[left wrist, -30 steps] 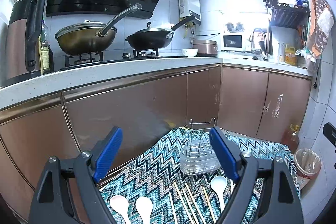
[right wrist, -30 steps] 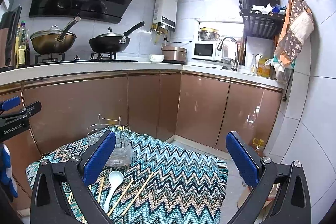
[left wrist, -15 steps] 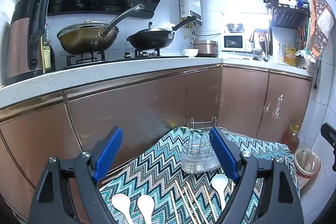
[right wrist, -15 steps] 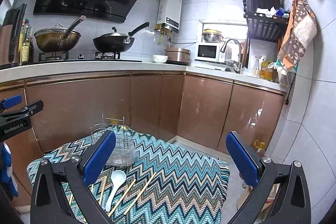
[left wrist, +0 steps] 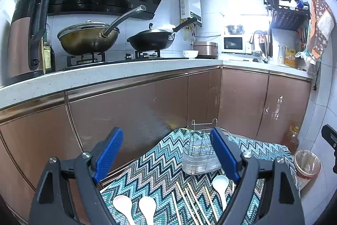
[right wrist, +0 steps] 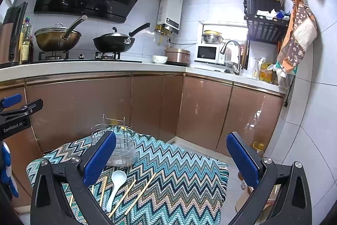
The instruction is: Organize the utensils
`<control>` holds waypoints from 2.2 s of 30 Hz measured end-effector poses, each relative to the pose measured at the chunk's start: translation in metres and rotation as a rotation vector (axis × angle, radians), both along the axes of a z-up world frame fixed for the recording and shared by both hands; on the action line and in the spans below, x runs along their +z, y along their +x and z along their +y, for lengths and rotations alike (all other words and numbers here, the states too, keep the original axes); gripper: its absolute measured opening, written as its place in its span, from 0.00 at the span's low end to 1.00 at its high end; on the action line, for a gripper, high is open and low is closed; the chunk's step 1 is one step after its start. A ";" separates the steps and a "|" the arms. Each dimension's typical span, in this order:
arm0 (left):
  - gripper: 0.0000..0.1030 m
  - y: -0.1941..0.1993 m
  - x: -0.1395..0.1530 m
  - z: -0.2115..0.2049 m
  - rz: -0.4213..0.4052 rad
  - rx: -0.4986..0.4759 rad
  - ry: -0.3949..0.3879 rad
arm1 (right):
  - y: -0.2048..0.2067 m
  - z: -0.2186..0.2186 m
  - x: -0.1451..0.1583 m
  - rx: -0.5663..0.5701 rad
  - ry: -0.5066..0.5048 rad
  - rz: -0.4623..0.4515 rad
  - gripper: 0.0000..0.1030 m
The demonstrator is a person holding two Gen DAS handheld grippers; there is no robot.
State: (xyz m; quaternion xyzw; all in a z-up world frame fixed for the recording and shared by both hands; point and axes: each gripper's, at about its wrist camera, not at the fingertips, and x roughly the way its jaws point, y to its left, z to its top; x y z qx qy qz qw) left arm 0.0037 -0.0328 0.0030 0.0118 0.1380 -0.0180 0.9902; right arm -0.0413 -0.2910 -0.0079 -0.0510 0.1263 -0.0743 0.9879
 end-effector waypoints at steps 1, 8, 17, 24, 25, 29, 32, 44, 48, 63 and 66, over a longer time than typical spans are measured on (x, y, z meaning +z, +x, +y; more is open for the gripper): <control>0.82 0.000 0.000 0.001 0.000 0.001 0.000 | 0.000 0.001 0.000 0.000 -0.004 0.002 1.00; 0.82 0.002 -0.002 0.000 0.007 -0.008 0.018 | -0.002 0.002 0.002 -0.008 -0.020 0.000 1.00; 0.82 0.002 0.001 -0.008 0.011 -0.035 0.054 | -0.003 -0.005 0.001 -0.026 -0.004 -0.002 1.00; 0.82 0.007 0.007 -0.004 0.027 -0.079 0.036 | -0.004 -0.013 0.002 -0.035 0.018 -0.012 1.00; 0.82 0.008 0.008 -0.001 0.029 -0.086 0.025 | -0.004 -0.014 0.001 -0.038 0.018 -0.010 1.00; 0.82 0.018 0.015 0.021 0.036 -0.095 -0.027 | 0.000 -0.018 -0.003 -0.033 0.027 0.013 1.00; 0.82 0.028 0.013 0.037 0.057 -0.083 -0.045 | 0.004 -0.018 -0.005 -0.019 0.025 0.030 1.00; 0.80 0.078 -0.060 0.065 0.388 -0.233 -0.157 | 0.048 -0.014 -0.042 0.090 0.073 0.182 0.91; 0.74 0.101 -0.096 0.044 0.557 -0.311 -0.223 | 0.075 -0.021 -0.062 0.154 0.145 0.296 0.75; 0.27 0.175 -0.191 0.017 0.994 -0.241 -0.327 | 0.203 -0.048 -0.175 0.248 0.456 0.775 0.24; 0.25 0.182 -0.201 0.017 1.035 -0.214 -0.317 | 0.216 -0.048 -0.187 0.242 0.469 0.825 0.24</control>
